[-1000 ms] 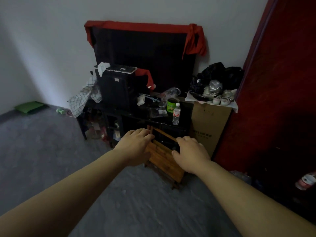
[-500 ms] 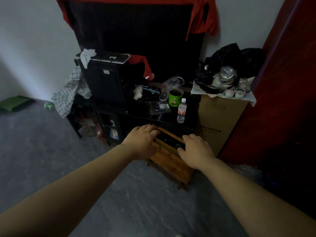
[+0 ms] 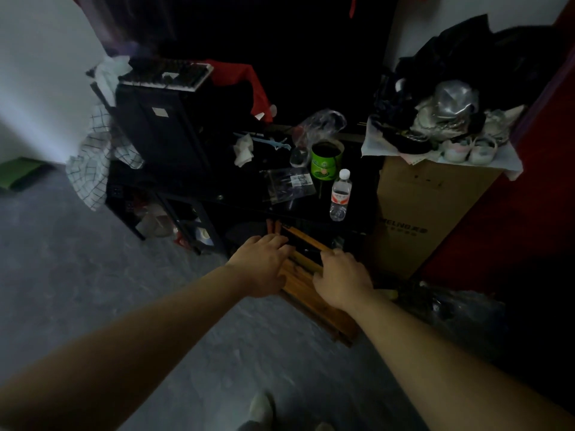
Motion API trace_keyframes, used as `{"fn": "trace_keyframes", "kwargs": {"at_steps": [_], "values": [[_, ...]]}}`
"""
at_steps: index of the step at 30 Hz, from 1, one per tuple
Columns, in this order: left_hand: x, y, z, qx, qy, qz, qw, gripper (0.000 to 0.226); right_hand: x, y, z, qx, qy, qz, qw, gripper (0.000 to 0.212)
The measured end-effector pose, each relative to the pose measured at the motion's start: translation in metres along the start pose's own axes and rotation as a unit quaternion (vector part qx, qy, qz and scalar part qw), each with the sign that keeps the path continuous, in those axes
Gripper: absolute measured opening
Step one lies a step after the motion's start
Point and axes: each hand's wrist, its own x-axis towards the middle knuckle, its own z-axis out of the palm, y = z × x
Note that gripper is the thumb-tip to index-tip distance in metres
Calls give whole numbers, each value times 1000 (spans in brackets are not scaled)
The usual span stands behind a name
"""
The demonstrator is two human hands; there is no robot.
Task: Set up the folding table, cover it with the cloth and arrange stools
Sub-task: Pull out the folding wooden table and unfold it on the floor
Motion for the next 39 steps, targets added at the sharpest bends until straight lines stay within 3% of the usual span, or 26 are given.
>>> {"fn": "trace_keyframes", "kwargs": {"at_steps": [11,21,27,39], "values": [[140,-89,56,-43,-70,94,992,79,113,10,47,-19,-48,171,984,53],[232,-120,135,-53,-119,150,980,81,193,39,92,13,-98,211,973,64],[281,-128,192,-62,-149,109,981,82,249,84,144,9,-116,209,971,65],[322,-131,288,-219,-86,32,971,76,311,137,227,-56,-180,210,959,78]]}}
